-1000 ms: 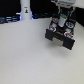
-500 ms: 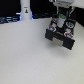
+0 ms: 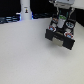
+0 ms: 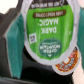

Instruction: Open the kcup holder, insert the kcup into the holder, and close the kcup holder

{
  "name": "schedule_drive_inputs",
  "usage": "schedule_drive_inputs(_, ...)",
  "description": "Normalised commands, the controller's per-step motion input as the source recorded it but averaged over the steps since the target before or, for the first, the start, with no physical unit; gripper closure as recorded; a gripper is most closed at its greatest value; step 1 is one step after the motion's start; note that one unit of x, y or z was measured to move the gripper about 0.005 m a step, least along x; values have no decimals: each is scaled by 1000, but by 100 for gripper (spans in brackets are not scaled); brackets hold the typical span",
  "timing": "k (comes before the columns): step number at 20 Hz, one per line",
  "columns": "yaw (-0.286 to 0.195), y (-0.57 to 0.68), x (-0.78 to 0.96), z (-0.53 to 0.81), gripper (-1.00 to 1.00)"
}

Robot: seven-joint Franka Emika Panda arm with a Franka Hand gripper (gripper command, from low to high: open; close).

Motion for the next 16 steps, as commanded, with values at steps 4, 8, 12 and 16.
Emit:
schedule_drive_inputs(4,-27,0,183,323,100)
schedule_drive_inputs(8,-32,14,326,281,100)
schedule_drive_inputs(12,-17,8,172,25,100)
schedule_drive_inputs(16,22,-23,-7,-303,100)
